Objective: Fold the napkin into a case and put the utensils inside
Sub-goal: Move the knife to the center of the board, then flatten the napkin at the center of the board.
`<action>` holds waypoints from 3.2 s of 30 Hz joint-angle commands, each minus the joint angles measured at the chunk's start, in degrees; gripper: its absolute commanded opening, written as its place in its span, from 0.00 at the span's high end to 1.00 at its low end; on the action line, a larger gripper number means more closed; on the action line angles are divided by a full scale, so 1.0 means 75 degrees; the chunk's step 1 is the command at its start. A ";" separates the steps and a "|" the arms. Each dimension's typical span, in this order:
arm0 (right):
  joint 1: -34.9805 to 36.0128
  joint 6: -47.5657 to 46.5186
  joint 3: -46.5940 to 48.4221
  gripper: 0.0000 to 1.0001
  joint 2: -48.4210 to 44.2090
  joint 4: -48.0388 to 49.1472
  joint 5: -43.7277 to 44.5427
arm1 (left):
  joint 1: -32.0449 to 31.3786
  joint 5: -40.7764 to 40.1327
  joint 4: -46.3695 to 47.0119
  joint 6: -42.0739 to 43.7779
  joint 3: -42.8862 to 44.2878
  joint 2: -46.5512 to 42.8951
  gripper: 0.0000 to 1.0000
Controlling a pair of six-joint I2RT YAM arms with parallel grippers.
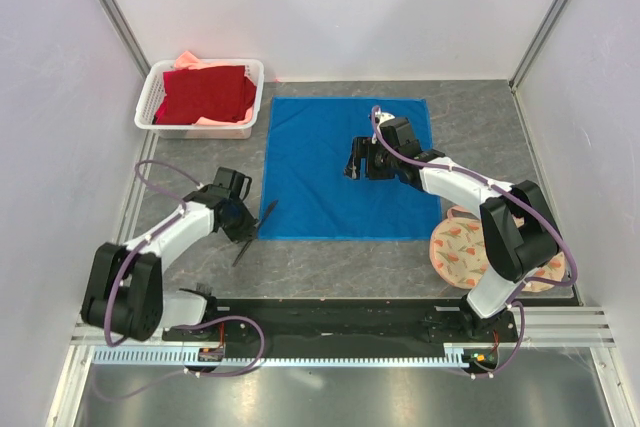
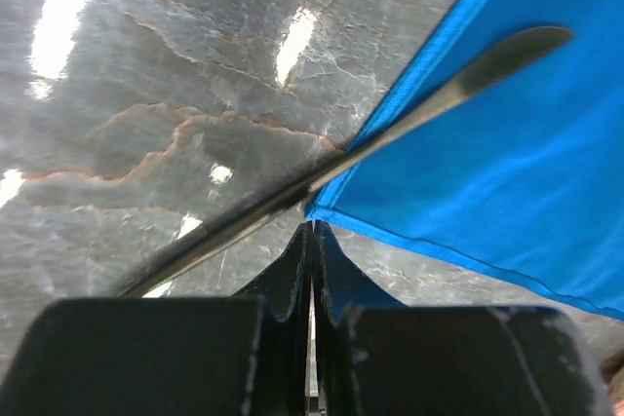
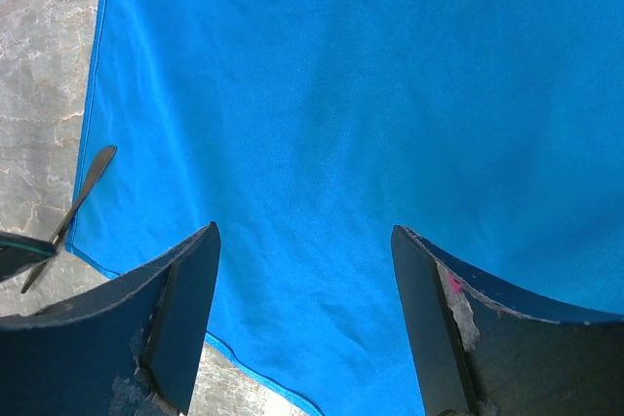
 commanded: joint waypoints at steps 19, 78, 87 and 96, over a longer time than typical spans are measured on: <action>0.0000 -0.0116 -0.0036 0.20 -0.0191 0.0129 0.0043 | 0.0808 -0.1259 -0.0145 0.0299 0.0581 0.0918 0.98; -0.1758 -0.0608 0.6070 0.18 0.4462 -0.1676 0.2223 | -0.0681 0.1955 0.2317 0.0195 0.4845 0.4254 0.96; -0.1734 -0.0584 0.4828 0.20 0.3582 -0.1735 0.2399 | -0.0634 0.0347 0.0875 0.0031 0.7155 0.6178 0.98; -0.1758 -0.0081 0.4381 0.37 0.3933 -0.0926 0.1790 | -0.0283 0.0815 0.1016 -0.0403 0.7964 0.7339 0.98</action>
